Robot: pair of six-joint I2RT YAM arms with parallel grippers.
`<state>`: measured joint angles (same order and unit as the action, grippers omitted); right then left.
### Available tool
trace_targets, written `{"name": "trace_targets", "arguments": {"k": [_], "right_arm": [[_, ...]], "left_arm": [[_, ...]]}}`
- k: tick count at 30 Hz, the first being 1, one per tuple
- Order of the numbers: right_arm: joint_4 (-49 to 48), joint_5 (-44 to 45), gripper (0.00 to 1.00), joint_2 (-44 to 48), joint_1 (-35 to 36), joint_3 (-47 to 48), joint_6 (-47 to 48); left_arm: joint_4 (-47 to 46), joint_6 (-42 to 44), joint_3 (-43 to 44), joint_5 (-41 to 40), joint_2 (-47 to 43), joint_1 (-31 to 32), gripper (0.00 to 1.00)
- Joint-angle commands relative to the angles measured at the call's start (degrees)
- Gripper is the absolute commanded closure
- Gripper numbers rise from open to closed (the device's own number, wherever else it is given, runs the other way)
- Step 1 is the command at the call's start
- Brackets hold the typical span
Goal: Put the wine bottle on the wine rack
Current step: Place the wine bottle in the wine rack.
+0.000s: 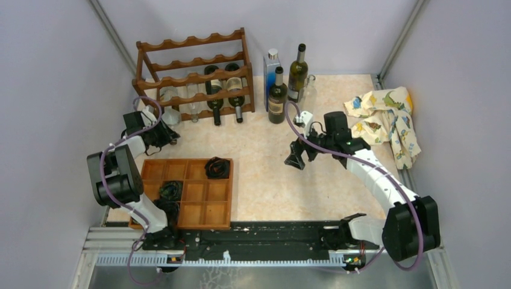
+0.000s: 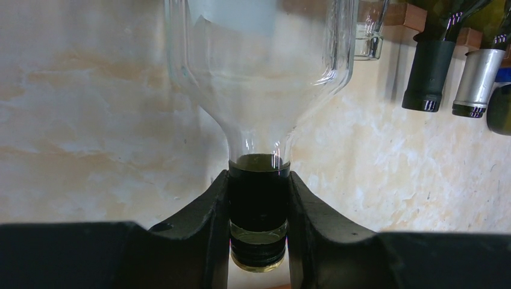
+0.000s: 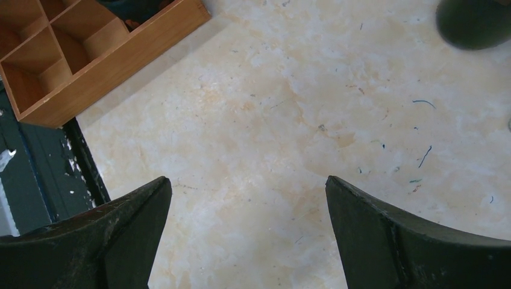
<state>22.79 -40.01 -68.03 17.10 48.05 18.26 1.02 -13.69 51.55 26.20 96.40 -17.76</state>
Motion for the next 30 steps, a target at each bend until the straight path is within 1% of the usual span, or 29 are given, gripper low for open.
{"name": "trace_targets", "arguments": {"k": [1, 12, 15, 22, 30], "right_arm": [[-1.1, -1.0, 0.03, -0.9, -0.3, 3.3, 1.4], [-0.7, -1.3, 0.03, -3.0, -0.4, 5.0, 1.8], [-0.6, -1.2, 0.04, -3.4, -0.3, 5.3, 1.9], [-0.1, -1.2, 0.04, -4.2, -0.3, 6.0, 2.2], [0.5, -1.0, 0.04, -5.2, -0.4, 6.7, 2.6]], "left_arm": [[-0.5, 0.8, -0.6, -1.9, 1.5, -0.2, 0.98], [-5.2, 5.1, 2.2, -3.2, 1.5, -0.2, 0.98], [-7.4, 4.8, 1.7, -3.0, 1.8, -0.1, 0.98], [-16.4, 1.9, -1.0, -2.3, 1.6, -0.2, 0.98], [-18.3, 1.8, 1.3, -2.4, 4.5, -0.1, 0.99]]}}
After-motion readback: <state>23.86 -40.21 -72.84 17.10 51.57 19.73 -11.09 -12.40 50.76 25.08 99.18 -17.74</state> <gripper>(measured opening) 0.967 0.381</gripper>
